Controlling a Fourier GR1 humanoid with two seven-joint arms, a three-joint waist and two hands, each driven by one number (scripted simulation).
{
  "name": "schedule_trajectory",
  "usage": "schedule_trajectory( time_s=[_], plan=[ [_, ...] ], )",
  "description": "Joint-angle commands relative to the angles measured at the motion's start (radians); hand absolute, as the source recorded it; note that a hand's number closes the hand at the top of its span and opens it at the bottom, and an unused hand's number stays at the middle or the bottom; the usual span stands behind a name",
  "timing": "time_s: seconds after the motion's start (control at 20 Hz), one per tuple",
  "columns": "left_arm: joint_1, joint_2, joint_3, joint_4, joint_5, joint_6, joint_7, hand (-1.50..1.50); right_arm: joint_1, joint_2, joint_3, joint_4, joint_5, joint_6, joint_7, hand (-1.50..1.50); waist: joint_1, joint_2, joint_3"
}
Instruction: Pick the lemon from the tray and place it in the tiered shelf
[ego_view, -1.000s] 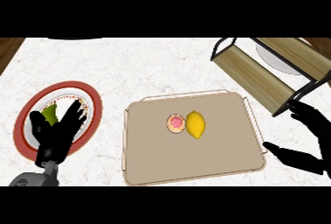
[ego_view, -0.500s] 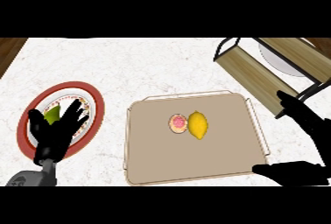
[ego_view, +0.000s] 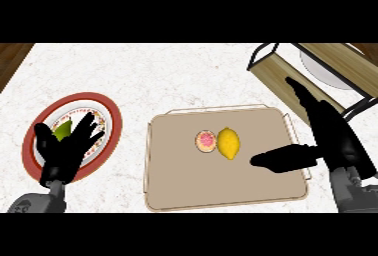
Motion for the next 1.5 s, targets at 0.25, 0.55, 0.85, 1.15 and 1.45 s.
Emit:
schedule_trajectory(
  time_s=[0.25, 0.55, 0.85, 1.15, 1.45],
  plan=[
    [0.045, 0.008, 0.006, -0.025, -0.014, 0.01, 0.041, 0.0, -0.195, 0.16, 0.079, 0.246, 0.095, 0.049, 0.257, -1.5, 0.005, 0.003, -0.004],
    [0.009, -0.006, 0.012, 0.004, -0.022, 0.015, 0.065, 0.0, -0.19, 0.179, 0.108, 0.3, 0.095, 0.129, 0.274, -1.5, -0.017, 0.002, -0.004],
    [0.018, 0.002, 0.041, 0.034, -0.013, -0.022, 0.034, 0.0, -0.18, 0.24, 0.128, 0.335, 0.208, 0.095, 0.303, -1.5, -0.022, 0.001, -0.004],
    [0.044, -0.036, 0.02, 0.008, -0.04, 0.005, 0.033, 0.0, -0.157, 0.31, 0.135, 0.384, 0.292, 0.097, 0.294, -1.5, -0.022, 0.001, -0.004],
    [0.057, -0.027, 0.036, -0.013, -0.039, -0.021, 0.03, 0.0, -0.081, 0.353, 0.128, 0.419, 0.371, 0.092, 0.231, -1.5, -0.024, 0.001, -0.003]
  ],
)
